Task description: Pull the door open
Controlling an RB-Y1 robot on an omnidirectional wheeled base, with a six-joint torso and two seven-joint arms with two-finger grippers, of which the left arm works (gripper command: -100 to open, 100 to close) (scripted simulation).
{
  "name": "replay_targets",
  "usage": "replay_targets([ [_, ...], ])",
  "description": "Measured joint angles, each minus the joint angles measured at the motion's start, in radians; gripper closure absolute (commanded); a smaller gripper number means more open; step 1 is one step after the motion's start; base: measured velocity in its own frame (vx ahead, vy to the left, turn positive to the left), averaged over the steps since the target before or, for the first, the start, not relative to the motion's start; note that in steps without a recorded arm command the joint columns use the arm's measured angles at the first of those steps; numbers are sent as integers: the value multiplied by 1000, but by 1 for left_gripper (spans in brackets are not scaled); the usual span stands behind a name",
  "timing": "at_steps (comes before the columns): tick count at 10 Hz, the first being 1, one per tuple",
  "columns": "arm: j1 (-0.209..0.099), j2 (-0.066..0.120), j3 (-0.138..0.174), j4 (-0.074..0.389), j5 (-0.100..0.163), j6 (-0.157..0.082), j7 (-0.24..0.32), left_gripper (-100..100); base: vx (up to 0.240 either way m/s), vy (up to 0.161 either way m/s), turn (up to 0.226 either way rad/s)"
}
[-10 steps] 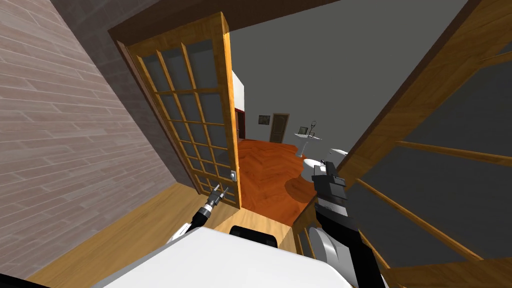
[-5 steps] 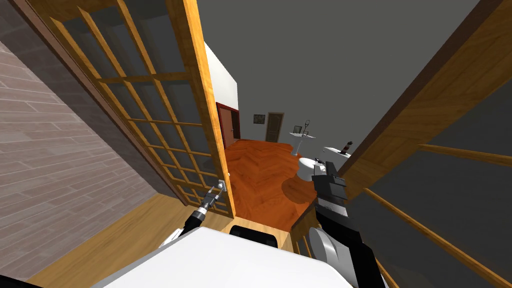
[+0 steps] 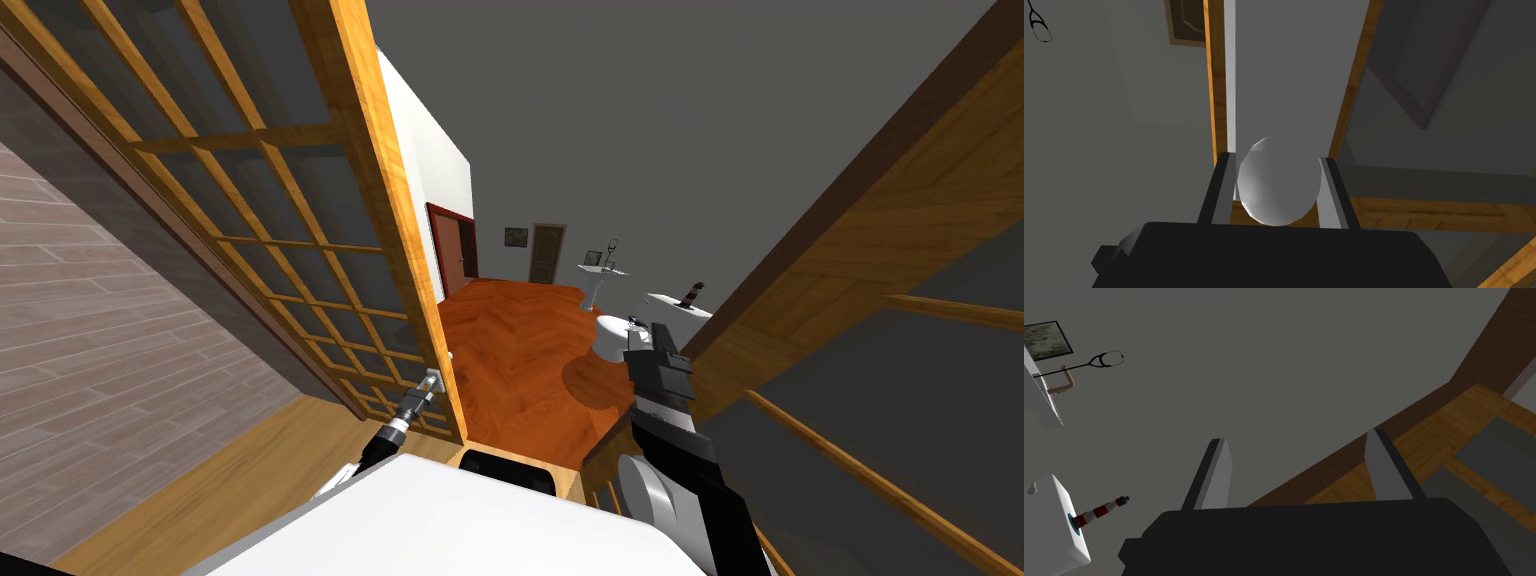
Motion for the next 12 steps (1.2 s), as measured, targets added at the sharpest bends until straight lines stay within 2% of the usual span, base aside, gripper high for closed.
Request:
replay_targets([
  [4,-2,-1,-1,-1,-1,1,0,100,-4,2,-8],
  [12,-13,5,-25,2,52,8,162,100,-32,15,-42],
])
